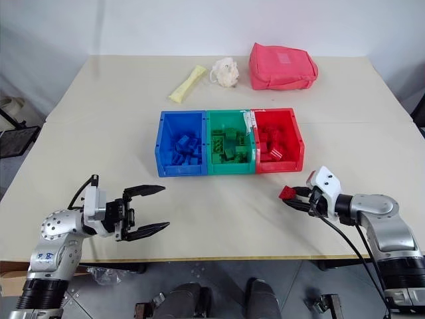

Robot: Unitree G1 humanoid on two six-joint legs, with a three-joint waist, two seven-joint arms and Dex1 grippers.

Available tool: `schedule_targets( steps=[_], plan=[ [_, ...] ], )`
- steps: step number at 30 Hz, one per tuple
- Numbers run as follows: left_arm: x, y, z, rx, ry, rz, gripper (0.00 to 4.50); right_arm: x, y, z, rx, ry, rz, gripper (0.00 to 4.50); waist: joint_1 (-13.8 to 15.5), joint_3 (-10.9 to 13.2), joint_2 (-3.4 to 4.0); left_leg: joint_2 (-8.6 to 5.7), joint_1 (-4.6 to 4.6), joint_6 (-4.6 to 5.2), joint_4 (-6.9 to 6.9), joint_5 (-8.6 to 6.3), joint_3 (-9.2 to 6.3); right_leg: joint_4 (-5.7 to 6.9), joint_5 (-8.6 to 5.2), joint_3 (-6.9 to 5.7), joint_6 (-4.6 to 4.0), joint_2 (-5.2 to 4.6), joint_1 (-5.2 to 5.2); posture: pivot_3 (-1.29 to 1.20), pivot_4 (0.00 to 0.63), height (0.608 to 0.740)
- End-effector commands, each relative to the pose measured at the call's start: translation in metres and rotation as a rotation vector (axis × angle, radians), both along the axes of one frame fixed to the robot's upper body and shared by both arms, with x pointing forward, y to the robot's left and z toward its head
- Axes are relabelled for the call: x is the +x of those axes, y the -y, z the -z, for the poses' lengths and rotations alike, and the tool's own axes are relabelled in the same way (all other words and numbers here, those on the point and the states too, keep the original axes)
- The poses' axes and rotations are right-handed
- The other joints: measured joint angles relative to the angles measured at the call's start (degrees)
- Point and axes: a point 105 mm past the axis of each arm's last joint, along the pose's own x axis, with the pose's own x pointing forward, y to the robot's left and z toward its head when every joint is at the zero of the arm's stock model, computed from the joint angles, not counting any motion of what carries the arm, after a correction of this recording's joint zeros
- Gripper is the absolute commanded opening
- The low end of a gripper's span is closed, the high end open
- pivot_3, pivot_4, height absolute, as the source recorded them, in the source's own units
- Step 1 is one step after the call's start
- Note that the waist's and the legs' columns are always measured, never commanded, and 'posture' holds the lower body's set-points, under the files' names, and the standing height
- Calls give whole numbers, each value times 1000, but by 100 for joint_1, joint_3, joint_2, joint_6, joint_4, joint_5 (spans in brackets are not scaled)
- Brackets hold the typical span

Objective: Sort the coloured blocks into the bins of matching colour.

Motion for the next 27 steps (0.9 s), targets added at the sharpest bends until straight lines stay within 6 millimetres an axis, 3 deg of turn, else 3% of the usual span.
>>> schedule_targets(
  steps=[1, 6, 13, 16, 25, 27],
  plan=[
    [6, 8, -17, -53, 19, -27, 4500, 5, -2, -26, 42, 102, 20, 1456, 0, 0, 0, 0, 0, 0, 0, 0, 0, 0, 0, 0, 0, 0, 0, 0, 150, 740],
    [18, 15, -25, -53, 25, -60, 4500, 17, -7, -57, 71, 203, 31, 1456, -6, 0, 1, 0, 0, 0, -1, 0, 1, 1, 0, -3, 0, 3, -2, 0, 150, 740],
    [59, 29, -46, -57, 60, -181, 4500, 65, -12, -105, 77, 354, 91, 1456, -11, 0, 0, -6, -2, 1, -1, 1, 5, 3, 0, -7, 0, 2, -4, 0, 150, 740],
    [66, 32, -50, -55, 71, -195, 4500, 78, -15, -116, 82, 390, 104, 1456, -21, 1, 0, -4, -3, 1, -8, 1, 4, 5, 0, -14, 0, 6, -9, 0, 150, 740],
    [63, 39, -53, -40, 134, -106, 4500, 80, -16, -130, 69, 430, 65, 4456, -16, 1, 0, -5, -13, 1, -5, 1, 0, 3, 0, -24, 1, 2, -11, 0, 150, 740],
    [53, 39, -54, -31, 165, -29, 4500, 72, -13, -131, 56, 419, 42, 4486, -14, 1, 0, -4, -13, 1, -4, 1, 0, 3, 0, -25, 1, 3, -11, 0, 150, 740]
  ],
)
